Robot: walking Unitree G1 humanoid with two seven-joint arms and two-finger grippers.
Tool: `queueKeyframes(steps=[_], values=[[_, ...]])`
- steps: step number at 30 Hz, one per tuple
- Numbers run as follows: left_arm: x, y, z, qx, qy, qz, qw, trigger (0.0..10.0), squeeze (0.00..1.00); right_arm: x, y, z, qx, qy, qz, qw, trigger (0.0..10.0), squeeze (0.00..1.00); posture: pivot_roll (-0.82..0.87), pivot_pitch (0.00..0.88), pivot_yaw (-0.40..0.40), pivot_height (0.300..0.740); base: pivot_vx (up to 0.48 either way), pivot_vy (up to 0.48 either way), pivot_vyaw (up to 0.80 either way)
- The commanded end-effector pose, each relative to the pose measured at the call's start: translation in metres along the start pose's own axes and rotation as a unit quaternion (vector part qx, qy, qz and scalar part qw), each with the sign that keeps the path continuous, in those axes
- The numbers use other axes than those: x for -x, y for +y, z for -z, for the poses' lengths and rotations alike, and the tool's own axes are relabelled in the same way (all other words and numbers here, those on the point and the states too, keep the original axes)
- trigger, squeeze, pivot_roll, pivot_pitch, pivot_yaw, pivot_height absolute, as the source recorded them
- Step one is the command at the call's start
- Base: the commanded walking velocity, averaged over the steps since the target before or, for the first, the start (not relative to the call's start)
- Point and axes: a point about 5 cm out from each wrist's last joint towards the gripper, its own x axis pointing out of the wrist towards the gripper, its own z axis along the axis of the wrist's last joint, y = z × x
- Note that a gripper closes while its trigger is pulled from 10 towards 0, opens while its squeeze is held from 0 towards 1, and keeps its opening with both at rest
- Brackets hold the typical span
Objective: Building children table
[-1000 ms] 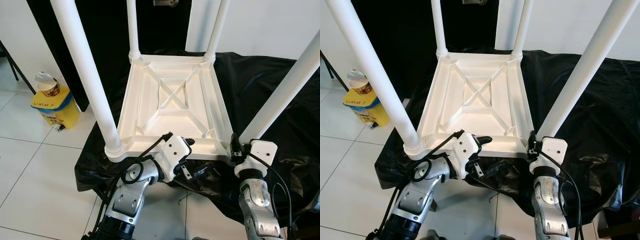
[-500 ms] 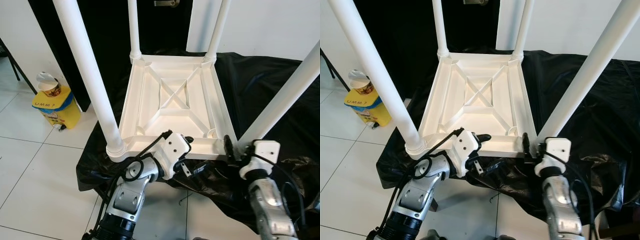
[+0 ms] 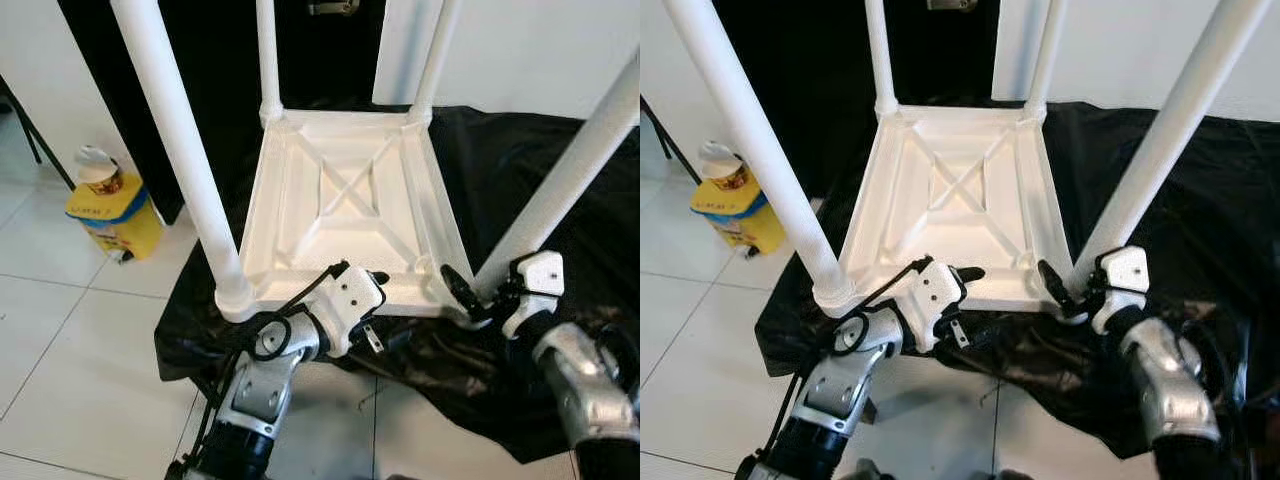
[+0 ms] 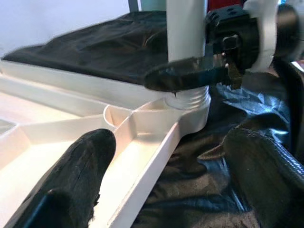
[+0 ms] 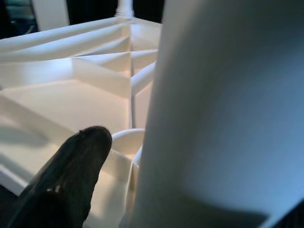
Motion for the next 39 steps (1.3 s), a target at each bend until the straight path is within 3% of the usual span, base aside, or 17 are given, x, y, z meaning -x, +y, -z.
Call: queueKeyframes(steps=[1,3,4,14,15,16,23,30,34,39], values=[[-0.001,0.011,0.000,0.001,0.000,-0.125,0.992,10.0,0.00,-0.002,0.007,0.007,0.000,0.016,-0.026,1.000,10.0,0.00,-0.01,0.000,-0.048,0.740,0.000,0.000,0.00],[-0.001,0.012,0.000,-0.002,0.000,-0.126,0.992,10.0,0.00,-0.002,0.006,0.008,0.007,0.021,-0.037,0.999,10.0,0.00,-0.01,0.000,-0.049,0.740,0.000,0.000,0.00],[0.000,0.014,0.000,-0.003,0.000,-0.128,0.992,10.0,0.00,-0.002,0.005,0.010,0.010,0.027,-0.045,0.999,0.0,0.00,0.00,0.000,-0.051,0.740,0.000,0.000,0.00],[0.001,0.015,0.001,-0.007,-0.005,-0.136,0.991,10.0,0.00,0.004,0.005,0.020,-0.004,0.037,-0.052,0.998,0.0,0.00,-0.01,0.000,-0.061,0.740,0.000,0.000,0.00],[0.001,0.016,0.001,-0.007,-0.007,-0.136,0.991,10.0,0.00,0.005,0.008,0.023,-0.012,0.036,-0.047,0.998,1.1,0.00,-0.01,0.000,-0.062,0.740,0.000,0.000,0.00],[0.001,0.016,0.001,-0.008,-0.010,-0.137,0.991,10.0,0.00,0.005,0.010,0.024,-0.019,0.035,-0.040,0.998,10.0,0.00,-0.01,0.000,-0.062,0.740,0.000,0.000,0.00],[0.001,0.016,0.004,-0.003,-0.013,-0.137,0.990,10.0,0.00,0.001,0.028,0.029,-0.043,0.027,0.000,0.999,10.0,0.00,-0.02,0.000,-0.058,0.740,0.000,0.000,0.00],[0.003,0.013,0.006,-0.001,-0.011,-0.134,0.991,10.0,0.00,0.002,0.033,0.033,-0.051,0.032,0.060,0.996,10.0,0.00,-0.02,0.000,-0.055,0.740,0.000,0.000,0.00],[0.004,0.011,0.008,0.001,-0.010,-0.132,0.991,10.0,0.00,0.002,0.040,0.036,-0.068,0.034,0.109,0.991,10.0,0.00,-0.02,0.000,-0.058,0.740,0.000,0.000,0.00],[0.002,0.010,0.010,0.004,-0.012,-0.130,0.991,10.0,0.00,-0.007,0.059,0.038,-0.111,0.039,0.192,0.974,10.0,0.00,-0.03,0.000,-0.060,0.740,0.000,0.000,0.00]])
